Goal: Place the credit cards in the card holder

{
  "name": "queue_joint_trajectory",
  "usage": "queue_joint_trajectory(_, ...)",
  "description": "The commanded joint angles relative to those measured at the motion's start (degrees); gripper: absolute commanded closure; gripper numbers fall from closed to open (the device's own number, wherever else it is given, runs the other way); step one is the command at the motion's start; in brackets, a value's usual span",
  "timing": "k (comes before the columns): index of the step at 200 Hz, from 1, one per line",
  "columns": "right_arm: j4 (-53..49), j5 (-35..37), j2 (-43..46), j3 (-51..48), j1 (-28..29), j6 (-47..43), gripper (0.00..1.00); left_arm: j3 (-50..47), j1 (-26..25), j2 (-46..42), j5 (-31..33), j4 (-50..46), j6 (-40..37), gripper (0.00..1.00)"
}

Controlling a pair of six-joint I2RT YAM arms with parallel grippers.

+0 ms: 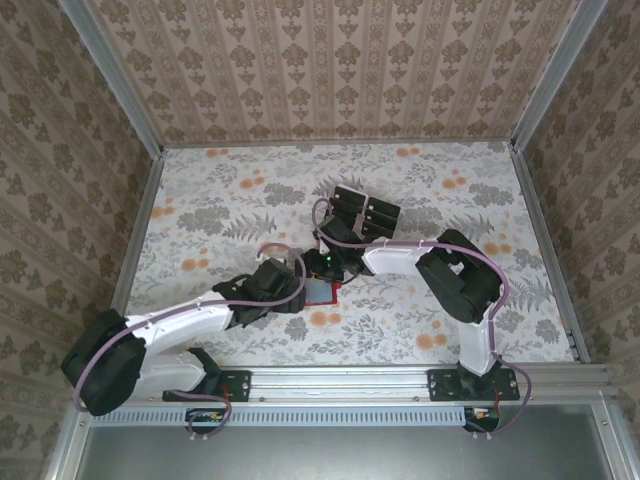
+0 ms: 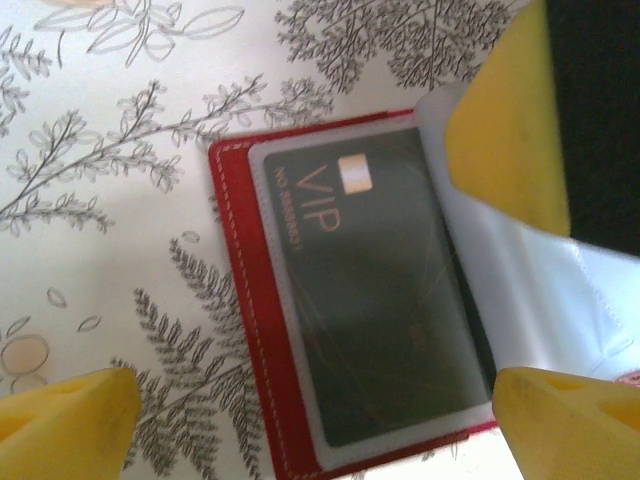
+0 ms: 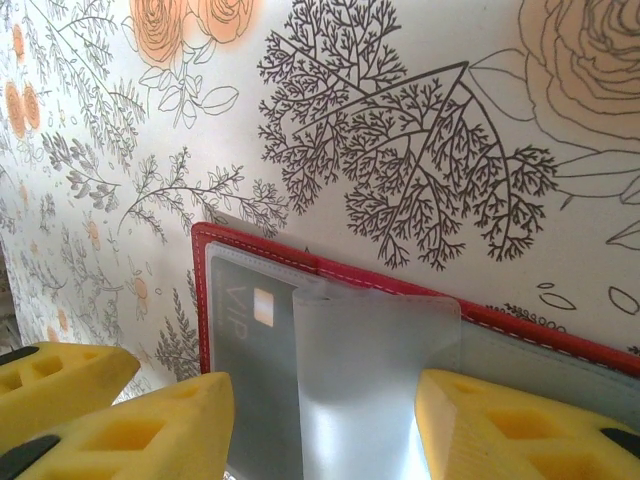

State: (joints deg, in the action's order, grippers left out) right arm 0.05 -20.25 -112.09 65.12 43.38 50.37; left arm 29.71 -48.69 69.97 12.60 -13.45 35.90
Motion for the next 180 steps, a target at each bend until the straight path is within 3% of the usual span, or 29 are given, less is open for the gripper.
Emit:
queue_joint_trajectory(1,-2.70,0.19,-0.49,-2.10,-0.18,1.37,0.47,2.54,-0.46,1.75,1.50,2.36,-2.73,0.00)
queue_joint_trajectory(84,-2.35,-0.45,1.21,-2.19,-0.50,1.49,0.47,2.08,-0.79,7.64,2.83,4.30,-2.88,0.00)
queue_joint_trajectory(180,-5.18,3.36,12.75,-6.67,-1.21,0.00,0.46,-0.56,-0.82,9.61,4.32,5.33,-0.13,0.00)
